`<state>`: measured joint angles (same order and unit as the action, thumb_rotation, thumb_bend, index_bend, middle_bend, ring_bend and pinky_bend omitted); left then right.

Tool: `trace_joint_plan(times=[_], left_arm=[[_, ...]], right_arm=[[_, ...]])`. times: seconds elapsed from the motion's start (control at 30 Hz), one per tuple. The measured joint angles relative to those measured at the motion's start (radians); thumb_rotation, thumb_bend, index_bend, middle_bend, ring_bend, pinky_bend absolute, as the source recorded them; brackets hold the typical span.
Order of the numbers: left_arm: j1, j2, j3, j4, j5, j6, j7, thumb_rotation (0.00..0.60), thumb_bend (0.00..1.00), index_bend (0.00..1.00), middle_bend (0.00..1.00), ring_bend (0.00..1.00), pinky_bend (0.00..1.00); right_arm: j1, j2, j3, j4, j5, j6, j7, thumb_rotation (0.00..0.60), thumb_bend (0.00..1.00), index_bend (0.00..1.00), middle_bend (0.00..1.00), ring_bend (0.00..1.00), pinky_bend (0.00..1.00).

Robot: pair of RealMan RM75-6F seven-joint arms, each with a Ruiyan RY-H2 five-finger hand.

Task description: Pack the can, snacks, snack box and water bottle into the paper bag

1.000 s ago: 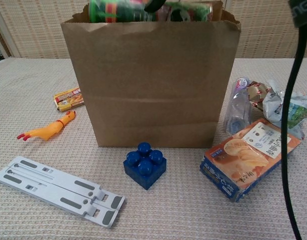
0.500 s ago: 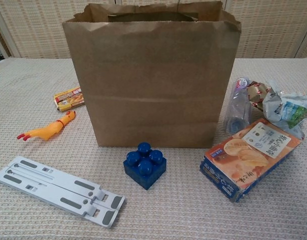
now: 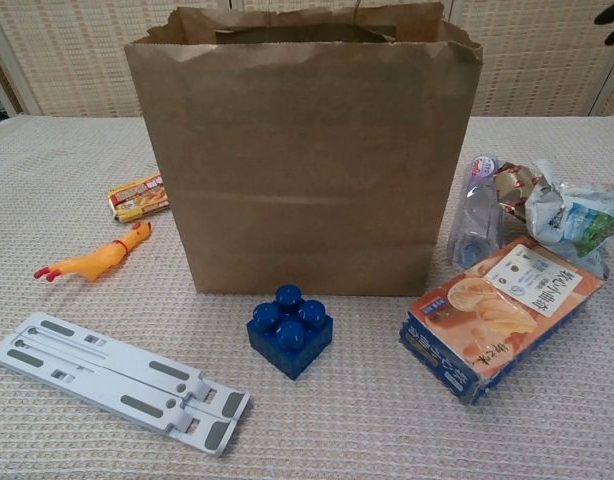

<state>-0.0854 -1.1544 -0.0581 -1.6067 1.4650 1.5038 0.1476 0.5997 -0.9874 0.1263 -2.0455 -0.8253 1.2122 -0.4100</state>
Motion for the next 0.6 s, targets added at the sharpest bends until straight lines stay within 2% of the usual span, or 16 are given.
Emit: trace_joint_plan(times=[0.23,0.5,0.53,0.6], left_arm=[[-0.001,0.001,-0.001,0.003,0.000,-0.003,-0.010,0.600,0.38,0.02,0.00,0.00,0.00],[-0.003,0.004,0.001,0.006,0.003,-0.007,-0.023,0.600,0.38,0.02,0.00,0.00,0.00],[-0.003,0.005,0.001,0.006,0.003,-0.007,-0.025,0.600,0.38,0.02,0.00,0.00,0.00],[-0.003,0.005,0.001,0.007,0.004,-0.008,-0.028,0.600,0.38,0.03,0.00,0.00,0.00]], right_arm=[[0.019,-0.176,-0.023,0.213,0.099,-0.093,-0.031,0.600,0.06,0.00,0.04,0.00,0.16],[0.063,-0.318,-0.023,0.347,0.196,-0.133,-0.105,0.600,0.05,0.00,0.04,0.02,0.17],[0.069,-0.339,-0.021,0.367,0.203,-0.131,-0.116,0.600,0.07,0.03,0.07,0.06,0.22],[0.074,-0.368,-0.017,0.396,0.203,-0.117,-0.126,0.600,0.19,0.26,0.23,0.26,0.45]])
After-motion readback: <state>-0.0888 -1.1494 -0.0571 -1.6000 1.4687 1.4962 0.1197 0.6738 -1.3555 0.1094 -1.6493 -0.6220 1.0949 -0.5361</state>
